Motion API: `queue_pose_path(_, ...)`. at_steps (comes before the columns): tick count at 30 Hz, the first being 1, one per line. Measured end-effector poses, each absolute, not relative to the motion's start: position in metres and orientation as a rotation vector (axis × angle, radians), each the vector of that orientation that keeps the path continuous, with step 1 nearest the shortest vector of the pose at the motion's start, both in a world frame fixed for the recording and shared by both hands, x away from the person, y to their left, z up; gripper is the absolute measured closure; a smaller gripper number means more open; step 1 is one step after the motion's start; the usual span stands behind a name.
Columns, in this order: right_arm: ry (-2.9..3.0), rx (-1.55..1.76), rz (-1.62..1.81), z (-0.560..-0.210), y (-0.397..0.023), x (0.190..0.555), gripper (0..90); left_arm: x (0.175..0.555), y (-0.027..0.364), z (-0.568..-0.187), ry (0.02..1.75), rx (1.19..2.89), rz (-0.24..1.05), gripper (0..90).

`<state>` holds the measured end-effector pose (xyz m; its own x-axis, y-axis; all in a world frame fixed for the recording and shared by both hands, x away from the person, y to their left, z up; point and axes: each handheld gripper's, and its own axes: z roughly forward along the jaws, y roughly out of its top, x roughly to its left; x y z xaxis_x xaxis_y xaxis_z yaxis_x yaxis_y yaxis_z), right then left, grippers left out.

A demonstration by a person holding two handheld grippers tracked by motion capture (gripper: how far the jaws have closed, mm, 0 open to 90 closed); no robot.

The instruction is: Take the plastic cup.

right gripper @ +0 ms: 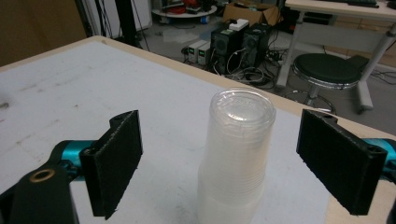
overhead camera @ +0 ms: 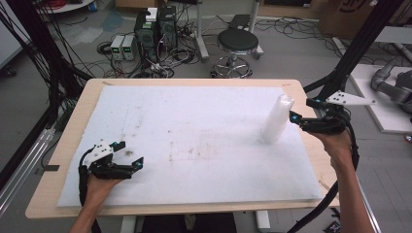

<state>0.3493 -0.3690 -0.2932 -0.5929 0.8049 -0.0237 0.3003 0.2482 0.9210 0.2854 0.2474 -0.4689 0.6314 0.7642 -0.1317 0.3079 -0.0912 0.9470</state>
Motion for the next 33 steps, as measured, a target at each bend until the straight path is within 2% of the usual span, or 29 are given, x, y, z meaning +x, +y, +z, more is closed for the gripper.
queue_pose_path(15,2.138,1.061,1.190,-0.288,-0.355,0.391,13.9,0.286,0.247,-0.469,0.889,1.680,0.480,1.7)
queue_pose_path(33,2.243,1.121,1.094,-0.311,-0.340,0.422,14.1,0.287,0.247,-0.469,0.899,1.682,0.468,1.7)
